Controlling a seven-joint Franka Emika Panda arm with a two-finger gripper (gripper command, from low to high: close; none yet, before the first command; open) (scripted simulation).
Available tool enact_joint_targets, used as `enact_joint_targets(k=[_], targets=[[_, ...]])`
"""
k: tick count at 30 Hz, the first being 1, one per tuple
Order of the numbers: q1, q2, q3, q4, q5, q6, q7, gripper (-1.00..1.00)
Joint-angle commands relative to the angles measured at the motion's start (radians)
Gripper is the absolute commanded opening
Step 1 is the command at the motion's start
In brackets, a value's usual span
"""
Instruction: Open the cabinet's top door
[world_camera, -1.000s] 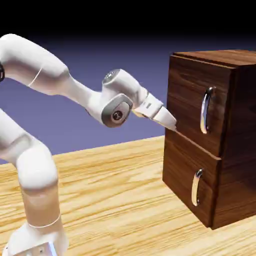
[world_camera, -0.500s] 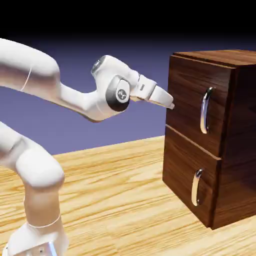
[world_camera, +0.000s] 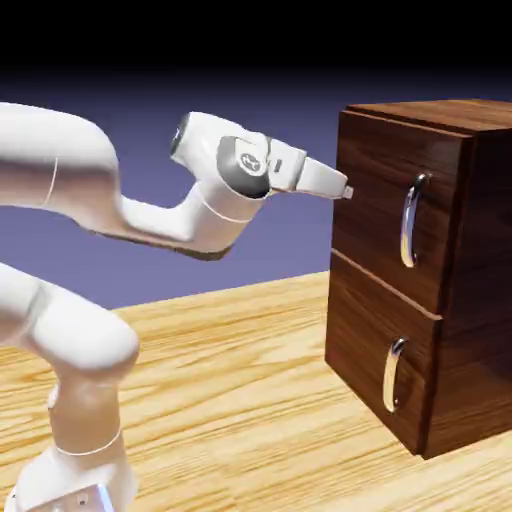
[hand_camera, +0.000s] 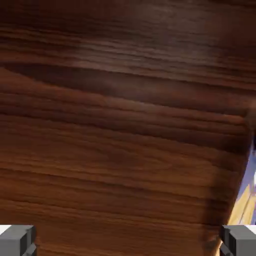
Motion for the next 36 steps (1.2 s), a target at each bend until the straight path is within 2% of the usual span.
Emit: enact_joint_targets(k=[1, 30, 32, 36], targets=[[0.015, -0.009, -0.018, 0.005, -0.044, -0.003, 0.029, 0.00], [0.440, -0.257, -0.527, 0.153, -1.305, -0.103, 0.883, 0.00], [0.447, -0.260, -0.535, 0.156, -1.324, -0.105, 0.896, 0.00], [0.590, -0.223, -0.603, 0.263, -1.341, -0.131, 0.902, 0.00]])
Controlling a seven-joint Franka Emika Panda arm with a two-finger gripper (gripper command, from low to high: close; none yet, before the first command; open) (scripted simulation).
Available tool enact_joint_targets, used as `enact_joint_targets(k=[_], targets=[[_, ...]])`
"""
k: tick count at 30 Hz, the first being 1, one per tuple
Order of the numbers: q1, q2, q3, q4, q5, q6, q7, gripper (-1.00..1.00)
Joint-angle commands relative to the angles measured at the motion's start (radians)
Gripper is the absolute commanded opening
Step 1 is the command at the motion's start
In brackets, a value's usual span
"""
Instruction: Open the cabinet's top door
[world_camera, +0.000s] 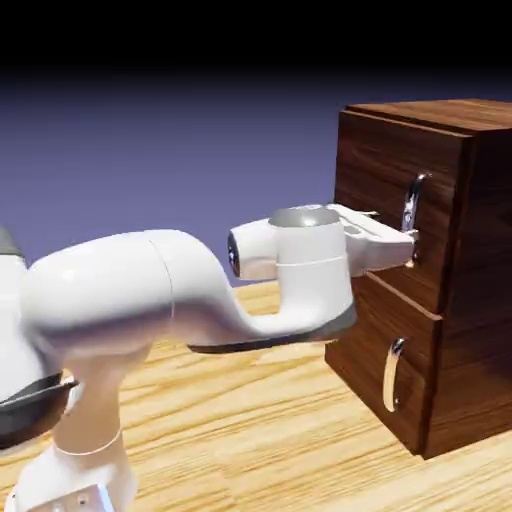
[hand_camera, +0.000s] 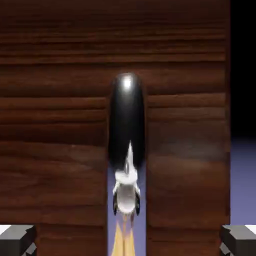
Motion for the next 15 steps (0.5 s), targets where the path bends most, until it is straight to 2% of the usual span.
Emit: enact_joint_targets(k=[1, 2, 9, 15], targets=[[0.031, 0.008, -0.015, 0.023, -0.004, -0.006, 0.001, 0.00], [0.031, 0.008, -0.015, 0.023, -0.004, -0.006, 0.001, -1.00], [-0.185, 0.160, 0.153, -0.116, 0.008, -0.107, 0.207, -1.00], [-0.397, 0.182, 0.363, -0.282, 0.178, -0.244, 0.203, -1.00]])
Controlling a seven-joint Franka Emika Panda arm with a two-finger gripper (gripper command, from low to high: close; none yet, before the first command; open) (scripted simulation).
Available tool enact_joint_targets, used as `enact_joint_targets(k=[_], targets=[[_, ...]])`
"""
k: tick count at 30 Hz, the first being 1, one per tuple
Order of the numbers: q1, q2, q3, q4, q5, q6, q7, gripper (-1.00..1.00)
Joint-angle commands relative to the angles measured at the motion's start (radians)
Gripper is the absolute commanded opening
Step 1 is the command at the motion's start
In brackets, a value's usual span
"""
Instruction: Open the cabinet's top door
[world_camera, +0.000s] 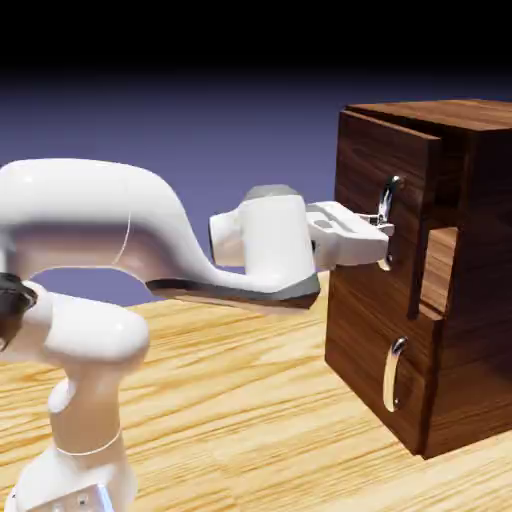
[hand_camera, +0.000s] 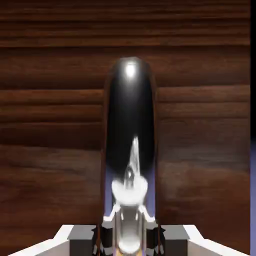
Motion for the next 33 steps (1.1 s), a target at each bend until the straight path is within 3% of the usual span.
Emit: enact_joint_targets(k=[1, 14, 25, 33], targets=[[-0.032, 0.001, 0.036, -0.023, 0.031, -0.020, 0.000, -1.00], [-0.363, -0.021, 0.508, -0.217, 0.432, -0.176, 0.000, -1.00], [-0.620, -0.068, 0.906, -0.274, 0.776, -0.168, -0.003, -1.00], [-0.588, -0.114, 1.126, -0.298, 1.121, -0.352, -0.109, -1.00]])
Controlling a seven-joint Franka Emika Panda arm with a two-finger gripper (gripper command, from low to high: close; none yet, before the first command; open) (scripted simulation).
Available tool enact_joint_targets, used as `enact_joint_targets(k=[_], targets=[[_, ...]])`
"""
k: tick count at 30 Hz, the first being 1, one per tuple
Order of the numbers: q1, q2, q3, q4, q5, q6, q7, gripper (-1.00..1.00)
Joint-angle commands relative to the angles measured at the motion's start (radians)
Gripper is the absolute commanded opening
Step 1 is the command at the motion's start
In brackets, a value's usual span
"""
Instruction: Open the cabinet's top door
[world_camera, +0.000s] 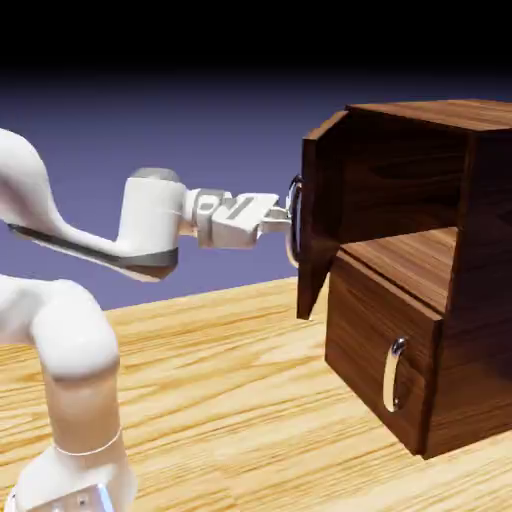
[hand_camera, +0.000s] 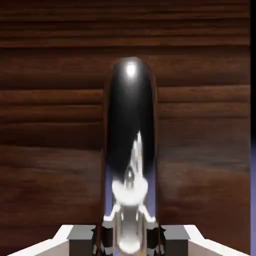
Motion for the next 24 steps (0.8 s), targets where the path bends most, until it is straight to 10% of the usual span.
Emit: enact_joint_targets(k=[1, 24], targets=[[0.009, 0.002, 0.029, 0.003, 0.045, -0.032, -0.010, -1.00], [-0.289, 0.490, 0.843, 0.576, 0.738, -0.944, 0.063, -1.00]])
